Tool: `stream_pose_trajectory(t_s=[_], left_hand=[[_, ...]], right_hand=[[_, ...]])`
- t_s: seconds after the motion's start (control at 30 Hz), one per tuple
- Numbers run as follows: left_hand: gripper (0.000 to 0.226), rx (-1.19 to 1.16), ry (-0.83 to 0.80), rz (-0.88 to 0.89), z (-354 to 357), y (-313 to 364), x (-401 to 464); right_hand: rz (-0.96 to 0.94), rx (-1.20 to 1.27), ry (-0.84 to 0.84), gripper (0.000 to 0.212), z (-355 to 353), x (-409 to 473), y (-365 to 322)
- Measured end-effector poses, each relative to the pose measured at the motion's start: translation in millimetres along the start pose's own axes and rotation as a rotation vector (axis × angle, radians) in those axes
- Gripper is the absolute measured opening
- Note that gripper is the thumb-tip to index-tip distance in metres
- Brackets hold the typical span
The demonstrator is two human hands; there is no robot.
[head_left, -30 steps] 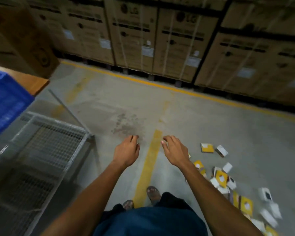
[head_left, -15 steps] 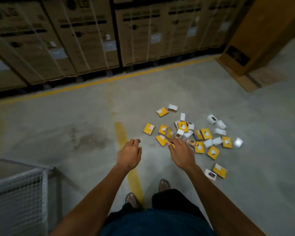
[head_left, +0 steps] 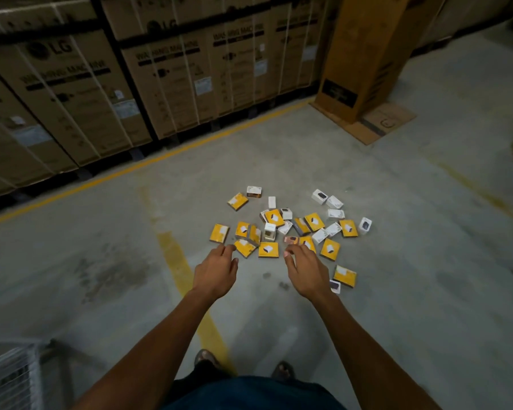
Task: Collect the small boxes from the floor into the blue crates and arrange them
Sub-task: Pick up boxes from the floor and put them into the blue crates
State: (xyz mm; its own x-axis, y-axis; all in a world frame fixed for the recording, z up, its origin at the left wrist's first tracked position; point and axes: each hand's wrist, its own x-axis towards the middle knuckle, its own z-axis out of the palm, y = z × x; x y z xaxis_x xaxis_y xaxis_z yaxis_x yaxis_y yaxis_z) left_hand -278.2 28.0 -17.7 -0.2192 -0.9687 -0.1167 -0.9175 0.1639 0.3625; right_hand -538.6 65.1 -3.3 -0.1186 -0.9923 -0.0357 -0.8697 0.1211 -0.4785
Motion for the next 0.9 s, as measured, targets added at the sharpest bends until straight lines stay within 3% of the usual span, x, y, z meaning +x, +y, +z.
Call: stream_pose_trajectory(t_s=[0.33, 0.53, 0.9], left_hand=[[0.038, 0.042, -0.076, 0.110, 36.0, 91.1, -11.6], [0.036, 0.041, -0.081, 0.200, 31.8, 113.3, 23.7], [0.037, -0.050, -0.076, 0.325, 17.1, 116.5, 119.8]], right_hand=[[0.082, 0.074, 0.137, 0.028, -28.4, -52.0, 94.9], [0.209, 0.051, 0.112, 0.033, -40.4, -47.4, 109.4], [0.274, -0.021, 0.136, 0.033, -62.1, 14.5, 97.1]])
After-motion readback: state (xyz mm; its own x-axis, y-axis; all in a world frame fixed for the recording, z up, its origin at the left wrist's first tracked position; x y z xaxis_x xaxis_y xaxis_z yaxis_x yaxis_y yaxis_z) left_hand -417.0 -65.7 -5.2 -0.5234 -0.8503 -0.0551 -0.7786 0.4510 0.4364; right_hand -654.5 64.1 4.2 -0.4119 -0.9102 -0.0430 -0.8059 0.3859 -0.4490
